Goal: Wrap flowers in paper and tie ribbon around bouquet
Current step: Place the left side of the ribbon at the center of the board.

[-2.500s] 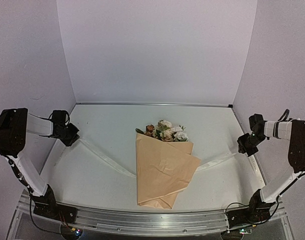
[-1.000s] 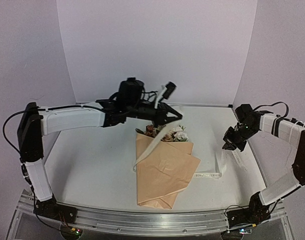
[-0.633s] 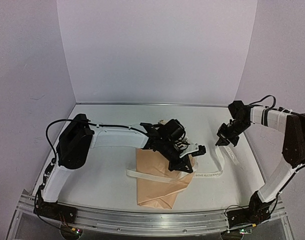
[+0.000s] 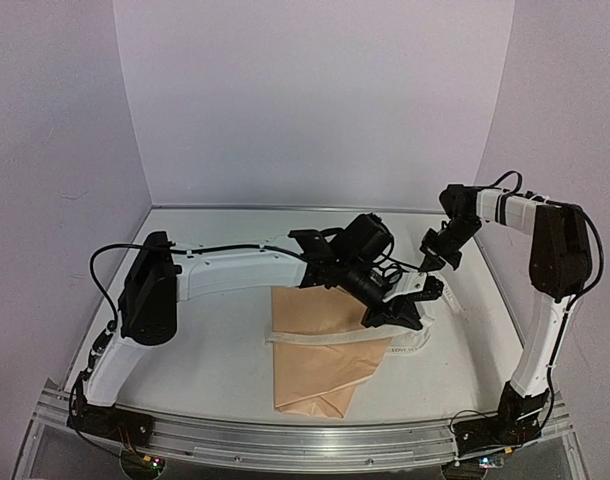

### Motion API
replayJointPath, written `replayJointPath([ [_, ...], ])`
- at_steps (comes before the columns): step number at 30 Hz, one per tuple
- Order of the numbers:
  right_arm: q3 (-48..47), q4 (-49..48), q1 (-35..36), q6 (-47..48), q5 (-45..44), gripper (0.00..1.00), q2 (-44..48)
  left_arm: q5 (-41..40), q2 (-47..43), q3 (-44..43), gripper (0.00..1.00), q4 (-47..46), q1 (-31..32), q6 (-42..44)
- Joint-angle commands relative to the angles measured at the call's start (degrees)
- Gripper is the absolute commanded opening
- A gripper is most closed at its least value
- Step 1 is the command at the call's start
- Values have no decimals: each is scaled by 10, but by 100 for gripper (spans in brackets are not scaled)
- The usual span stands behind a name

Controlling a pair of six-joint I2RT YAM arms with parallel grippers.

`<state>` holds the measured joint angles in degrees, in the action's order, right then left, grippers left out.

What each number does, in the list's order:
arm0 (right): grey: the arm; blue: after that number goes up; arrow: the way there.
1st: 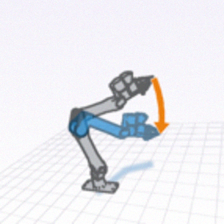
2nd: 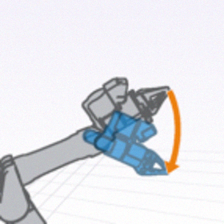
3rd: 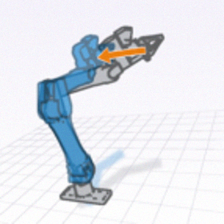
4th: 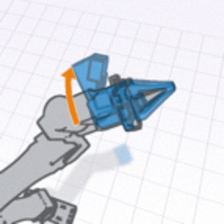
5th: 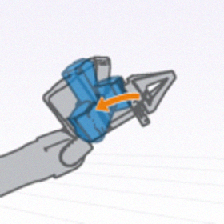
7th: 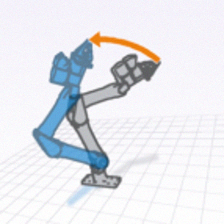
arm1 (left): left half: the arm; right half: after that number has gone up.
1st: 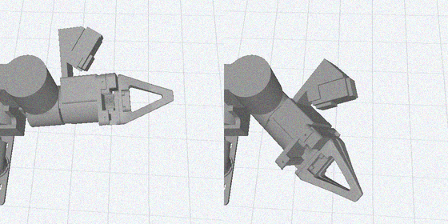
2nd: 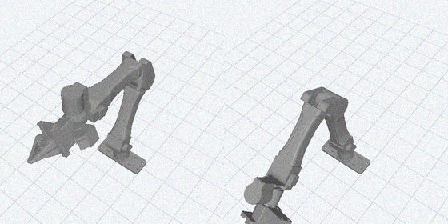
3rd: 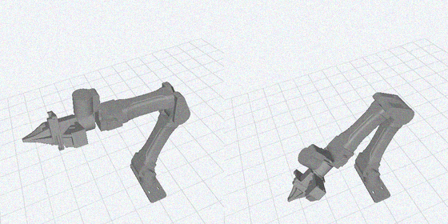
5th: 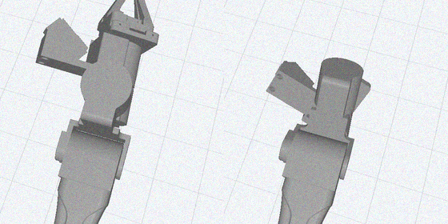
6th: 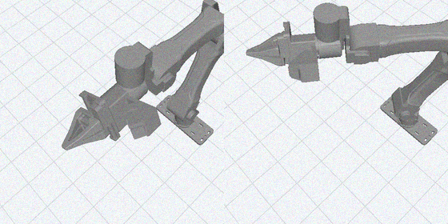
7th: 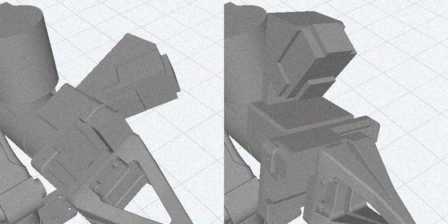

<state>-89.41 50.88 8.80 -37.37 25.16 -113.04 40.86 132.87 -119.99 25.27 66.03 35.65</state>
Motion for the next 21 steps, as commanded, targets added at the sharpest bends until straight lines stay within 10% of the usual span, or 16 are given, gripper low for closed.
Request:
replayJointPath([
  [1, -27, 32, 3, 15, 19, 0, 2, 45, 13, -23, 3, -53, 7, 30],
  [21, -35, 36, 13, 18, 3, 0, -22, 82, -79, 89, 1, -245, -4, -32],
])
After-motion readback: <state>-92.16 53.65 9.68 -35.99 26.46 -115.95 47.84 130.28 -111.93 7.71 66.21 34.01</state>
